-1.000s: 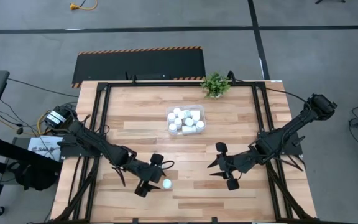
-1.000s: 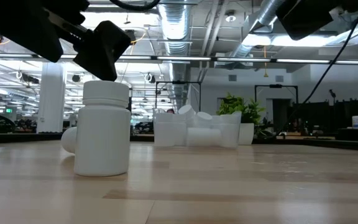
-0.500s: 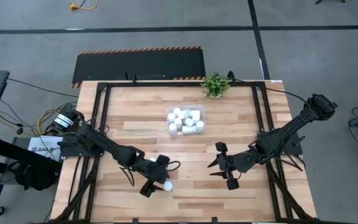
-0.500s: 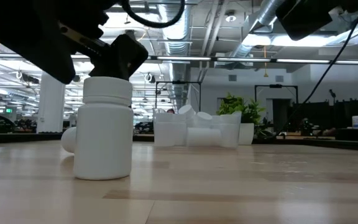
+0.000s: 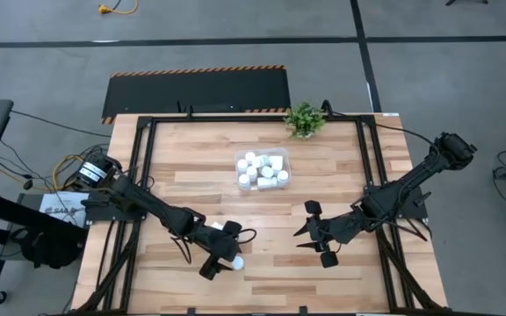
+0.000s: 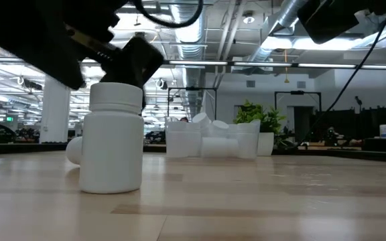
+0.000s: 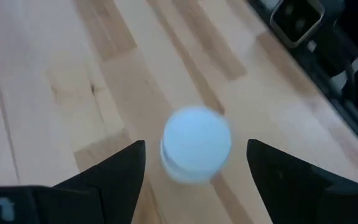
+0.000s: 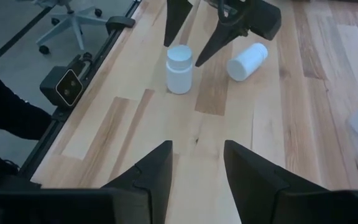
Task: Pick and place pill bottles into a basket
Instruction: Put the white medicine bottle into the transparent bin
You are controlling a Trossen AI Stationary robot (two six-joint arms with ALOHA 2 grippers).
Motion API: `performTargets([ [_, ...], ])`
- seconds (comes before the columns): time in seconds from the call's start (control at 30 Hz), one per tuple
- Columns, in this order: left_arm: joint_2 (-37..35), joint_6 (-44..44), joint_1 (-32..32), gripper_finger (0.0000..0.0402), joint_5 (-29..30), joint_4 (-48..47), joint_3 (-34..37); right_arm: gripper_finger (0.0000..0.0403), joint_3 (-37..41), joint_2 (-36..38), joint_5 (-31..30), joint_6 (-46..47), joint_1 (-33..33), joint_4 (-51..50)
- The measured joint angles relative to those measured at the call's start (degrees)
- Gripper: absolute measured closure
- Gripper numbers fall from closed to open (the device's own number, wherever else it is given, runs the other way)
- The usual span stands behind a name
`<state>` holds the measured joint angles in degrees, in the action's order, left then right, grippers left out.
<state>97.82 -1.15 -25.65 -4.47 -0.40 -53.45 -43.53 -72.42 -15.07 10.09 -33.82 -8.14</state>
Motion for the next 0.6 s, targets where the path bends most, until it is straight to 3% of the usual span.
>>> performTargets([
  [0.6,0.8,2.4,0.6,0.0133,-1.2,1.7,-0.1,0.027,0.0,0.0,0.0,0.0,0.2,-0.4],
])
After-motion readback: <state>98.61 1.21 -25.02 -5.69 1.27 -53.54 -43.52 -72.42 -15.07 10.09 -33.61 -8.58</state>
